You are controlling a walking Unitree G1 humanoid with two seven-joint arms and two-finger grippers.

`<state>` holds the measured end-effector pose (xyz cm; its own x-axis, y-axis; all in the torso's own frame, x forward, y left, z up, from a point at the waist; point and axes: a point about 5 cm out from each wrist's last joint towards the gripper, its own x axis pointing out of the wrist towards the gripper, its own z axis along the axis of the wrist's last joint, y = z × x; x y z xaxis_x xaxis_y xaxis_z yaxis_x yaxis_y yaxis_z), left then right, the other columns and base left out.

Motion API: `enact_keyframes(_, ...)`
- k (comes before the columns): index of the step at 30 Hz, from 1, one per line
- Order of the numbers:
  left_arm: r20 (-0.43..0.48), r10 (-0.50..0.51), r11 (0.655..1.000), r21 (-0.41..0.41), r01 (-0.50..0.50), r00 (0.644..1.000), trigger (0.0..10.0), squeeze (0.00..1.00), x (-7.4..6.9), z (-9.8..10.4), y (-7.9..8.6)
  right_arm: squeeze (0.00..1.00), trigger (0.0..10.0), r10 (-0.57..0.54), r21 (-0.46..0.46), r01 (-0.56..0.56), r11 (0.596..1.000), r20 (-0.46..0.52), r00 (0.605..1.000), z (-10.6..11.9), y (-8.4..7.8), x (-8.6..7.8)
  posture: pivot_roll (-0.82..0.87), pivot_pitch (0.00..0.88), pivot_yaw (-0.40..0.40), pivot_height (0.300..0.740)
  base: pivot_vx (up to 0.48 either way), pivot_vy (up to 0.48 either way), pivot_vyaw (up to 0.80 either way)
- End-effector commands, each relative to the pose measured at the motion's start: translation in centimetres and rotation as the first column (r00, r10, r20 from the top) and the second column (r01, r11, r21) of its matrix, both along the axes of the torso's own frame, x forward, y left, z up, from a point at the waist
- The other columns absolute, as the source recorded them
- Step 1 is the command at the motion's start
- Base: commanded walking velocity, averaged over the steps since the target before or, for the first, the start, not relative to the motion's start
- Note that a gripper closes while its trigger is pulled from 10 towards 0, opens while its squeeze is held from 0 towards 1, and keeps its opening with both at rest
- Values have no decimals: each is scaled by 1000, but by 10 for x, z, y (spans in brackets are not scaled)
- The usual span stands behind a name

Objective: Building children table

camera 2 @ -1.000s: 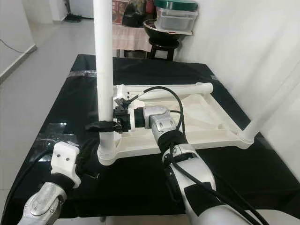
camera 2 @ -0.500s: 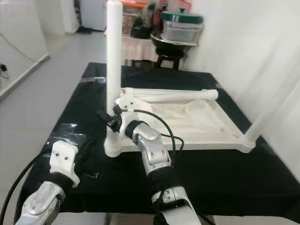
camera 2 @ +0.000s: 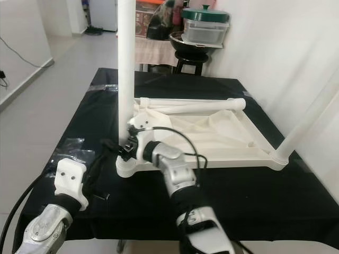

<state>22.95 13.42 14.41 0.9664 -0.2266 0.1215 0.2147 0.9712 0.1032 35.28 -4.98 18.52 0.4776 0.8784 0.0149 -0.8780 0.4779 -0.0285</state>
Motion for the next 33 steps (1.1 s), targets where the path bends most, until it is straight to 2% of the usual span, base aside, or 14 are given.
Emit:
enact_keyframes(1, -11, -9, 1000, 1, 9, 1000, 10000, 0, 1, -2, -1, 0, 10000, 115, -37, -115, 993, 14, 993, 0, -10, 4, 86, 0, -110, 740, 0, 0, 0)
enact_keyframes(2, -11, -9, 1000, 1, 9, 1000, 10000, 0, 1, -2, -1, 0, 10000, 115, -37, -115, 993, 14, 993, 0, -10, 4, 86, 0, -110, 740, 0, 0, 0)
enact_keyframes(3, -11, -8, 1000, 0, 8, 1000, 10000, 0, 2, -3, -2, 0, 10000, 193, -64, -193, 979, -3, 981, 1, -18, 7, 97, 0, -120, 740, 0, 0, 0)
enact_keyframes(6, -10, -7, 1000, -1, 7, 1000, 10000, 0, 2, -3, -2, 0, 10000, 224, -70, -225, 972, -19, 974, 2, -22, 9, 100, 0, -123, 740, 0, 0, 0)
enact_keyframes(10, -10, -6, 1000, -1, 6, 1000, 10000, 0, 2, -3, -3, 0, 10000, 227, -76, -228, 971, -26, 974, 3, -25, 11, 107, 0, -129, 740, 0, 0, 0)
enact_keyframes(15, -10, -3, 1000, -4, 3, 1000, 10000, 0, 1, -3, -4, 0, 10000, 258, -54, -262, 964, -67, 964, 9, -36, 16, 108, 0, -137, 740, 0, 0, 0)
enact_keyframes(16, -10, -3, 1000, -5, 3, 1000, 10000, 0, 1, -3, -5, 0, 0, 273, -23, -275, 961, -73, 959, 12, -40, 17, 103, 0, -136, 740, 0, 0, 0)
enact_keyframes(18, -10, -3, 1000, -7, 3, 1000, 10000, 0, 1, -4, -6, 0, 0, 310, 13, -310, 951, -79, 948, 14, -46, 16, 103, 0, -136, 740, 0, 0, 0)
enact_keyframes(22, -11, -5, 1000, -9, 5, 1000, 10000, 0, 1, -4, -6, 0, 0, 320, 15, -320, 947, -77, 944, 13, -52, 16, 91, 0, -130, 740, 0, 0, 0)
enact_keyframes(29, -12, -9, 1000, -11, 8, 1000, 10000, 0, 0, -4, -7, 0, 0, 258, 21, -257, 966, -63, 964, 7, -62, 17, 75, 0, -124, 740, 0, 0, 0)
enact_keyframes(31, -11, -9, 1000, -13, 9, 1000, 10000, 0, 0, -3, -7, 0, 0, 146, 1, -146, 989, -57, 988, -5, -69, 14, 54, 0, -117, 740, 0, 0, 0)
enact_keyframes(32, -11, -9, 1000, -13, 9, 1000, 10000, 0, 0, -3, -7, 0, 0, 146, 1, -146, 989, -57, 988, -5, -69, 14, 54, 0, -117, 740, 0, 0, 0)
enact_keyframes(33, -10, -8, 1000, -13, 8, 1000, 10000, 0, 0, -3, -6, 0, 0, 55, -12, -55, 998, -61, 997, -13, -66, 12, 44, 0, -115, 740, 0, 0, 0)
